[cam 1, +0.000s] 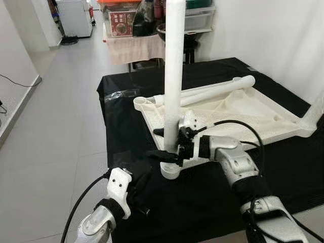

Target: Building children table

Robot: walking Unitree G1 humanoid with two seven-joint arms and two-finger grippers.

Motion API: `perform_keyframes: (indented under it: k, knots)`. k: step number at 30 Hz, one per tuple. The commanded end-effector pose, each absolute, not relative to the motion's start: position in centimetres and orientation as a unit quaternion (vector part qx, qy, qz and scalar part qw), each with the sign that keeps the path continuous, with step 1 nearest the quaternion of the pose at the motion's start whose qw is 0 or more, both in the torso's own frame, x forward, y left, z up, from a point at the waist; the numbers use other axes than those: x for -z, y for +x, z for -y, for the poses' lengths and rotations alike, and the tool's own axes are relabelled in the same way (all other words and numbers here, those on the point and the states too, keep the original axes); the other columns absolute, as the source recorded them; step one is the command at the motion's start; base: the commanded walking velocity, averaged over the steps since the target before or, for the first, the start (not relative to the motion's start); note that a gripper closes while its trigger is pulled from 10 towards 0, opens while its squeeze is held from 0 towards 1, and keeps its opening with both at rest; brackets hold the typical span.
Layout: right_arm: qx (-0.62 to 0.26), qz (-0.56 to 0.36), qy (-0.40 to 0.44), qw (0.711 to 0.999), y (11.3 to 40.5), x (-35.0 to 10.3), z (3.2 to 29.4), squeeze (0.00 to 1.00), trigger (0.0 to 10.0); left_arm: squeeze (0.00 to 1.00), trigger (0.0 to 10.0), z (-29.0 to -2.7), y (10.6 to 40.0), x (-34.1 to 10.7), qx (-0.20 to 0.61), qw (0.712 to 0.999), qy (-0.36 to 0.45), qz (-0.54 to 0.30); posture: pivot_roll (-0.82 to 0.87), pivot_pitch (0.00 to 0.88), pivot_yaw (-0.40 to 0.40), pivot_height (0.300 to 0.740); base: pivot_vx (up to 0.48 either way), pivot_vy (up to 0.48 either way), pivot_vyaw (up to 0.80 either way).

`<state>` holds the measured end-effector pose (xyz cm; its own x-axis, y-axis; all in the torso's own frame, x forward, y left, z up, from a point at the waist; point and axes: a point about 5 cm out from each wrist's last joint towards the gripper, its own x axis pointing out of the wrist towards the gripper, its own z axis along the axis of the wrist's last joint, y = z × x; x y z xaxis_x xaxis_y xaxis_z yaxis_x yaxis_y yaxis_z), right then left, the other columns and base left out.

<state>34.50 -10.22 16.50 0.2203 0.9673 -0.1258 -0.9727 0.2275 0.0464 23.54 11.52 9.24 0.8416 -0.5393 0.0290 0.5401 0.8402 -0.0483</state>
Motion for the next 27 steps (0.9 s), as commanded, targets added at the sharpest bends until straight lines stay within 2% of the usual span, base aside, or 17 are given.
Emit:
perform_keyframes:
  k: [1, 3, 8, 9, 10, 12, 14, 15, 16, 17, 19, 20, 22, 27]
  knots:
    - [-0.655, -0.08, -0.02, 0.751, 34.3, -16.1, 9.9, 0.0, 0.0, 0.0, 10.0, -11.6, 23.4, -8.9, 0.277, 0.96, -0.028, -0.001, 0.0, 0.0, -0.029, 0.74, 0.0, 0.0, 0.0]
    - [-0.66, -0.085, -0.022, 0.746, 34.2, -16.0, 10.1, 0.0, 0.0, 0.0, 10.0, -11.5, 23.3, -8.9, 0.277, 0.96, -0.028, -0.001, 0.0, 0.0, -0.032, 0.74, 0.0, 0.0, 0.0]
    - [-0.633, -0.083, -0.016, 0.77, 34.4, -15.6, 10.6, 0.0, 0.0, 0.0, 10.0, -11.5, 23.2, -8.9, 0.276, 0.961, -0.029, 0.0, -0.01, 0.0, -0.029, 0.74, 0.0, 0.0, 0.0]
    - [-0.616, -0.078, -0.013, 0.784, 34.4, -15.4, 11.0, 0.0, 0.0, 0.0, 10.0, -11.5, 23.2, -8.9, 0.277, 0.961, -0.029, 0.0, -0.01, 0.0, -0.029, 0.74, 0.0, 0.0, 0.0]
    - [-0.569, -0.082, -0.007, 0.818, 34.1, -14.5, 11.5, 0.0, 0.0, 0.0, 10.0, -11.5, 23.0, -8.9, 0.277, 0.96, -0.031, 0.0, -0.01, 0.0, -0.028, 0.74, 0.0, 0.0, 0.0]
    - [-0.558, -0.084, -0.005, 0.826, 34.0, -14.3, 11.6, 0.0, 0.0, 0.0, 10.0, -11.5, 23.0, -8.9, 0.277, 0.96, -0.031, 0.0, -0.01, 0.0, -0.028, 0.74, 0.0, 0.0, 0.0]
    - [-0.509, -0.098, -0.019, 0.855, 33.4, -12.9, 11.4, 0.0, 0.0, 0.0, 10.0, -11.6, 22.9, -8.9, 0.277, 0.96, -0.031, 0.0, -0.02, 0.0, -0.028, 0.74, 0.0, 0.0, 0.0]
    - [-0.509, -0.098, -0.019, 0.855, 33.4, -12.9, 11.4, 0.0, 0.0, 0.0, 10.0, -11.6, 22.9, -8.9, 0.277, 0.96, -0.031, 0.0, -0.02, 0.0, -0.028, 0.74, 0.0, 0.0, 0.0]
    - [-0.416, -0.105, -0.008, 0.903, 33.3, -11.9, 10.8, 0.0, 0.0, 0.0, 10.0, -11.7, 22.9, -9.0, 0.277, 0.96, -0.032, 0.0, -0.03, 0.0, -0.03, 0.74, 0.0, 0.0, 0.0]
    - [-0.32, -0.123, 0.017, 0.939, 31.8, -10.2, 9.9, 0.0, 0.0, 0.0, 10.0, -11.8, 22.8, -9.0, 0.277, 0.96, -0.032, 0.0, -0.04, 0.0, -0.017, 0.74, 0.0, 0.0, 0.0]
    - [-0.32, -0.123, 0.017, 0.939, 31.8, -10.2, 9.9, 0.0, 0.0, 0.0, 10.0, -11.8, 22.8, -9.0, 0.277, 0.96, -0.032, 0.0, -0.04, 0.0, -0.017, 0.74, 0.0, 0.0, 0.0]
    - [-0.251, -0.138, 0.036, 0.957, 30.6, -9.3, 9.7, 0.0, 0.0, 0.0, 10.0, -11.9, 22.8, -9.0, 0.277, 0.96, -0.033, 0.0, -0.04, 0.0, -0.017, 0.74, 0.0, 0.0, 0.0]
    - [-0.224, -0.135, 0.041, 0.964, 30.8, -9.5, 9.8, 0.0, 0.0, 0.0, 10.0, -11.9, 22.8, -9.0, 0.277, 0.96, -0.033, 0.0, -0.04, 0.0, -0.013, 0.74, 0.0, 0.0, 0.0]
    - [-0.248, -0.122, 0.027, 0.961, 32.7, -10.3, 9.9, 0.0, 0.0, 0.0, 10.0, -12.0, 23.0, -9.0, 0.275, 0.961, -0.03, -0.001, -0.02, 0.0, -0.027, 0.74, 0.0, 0.0, 0.0]
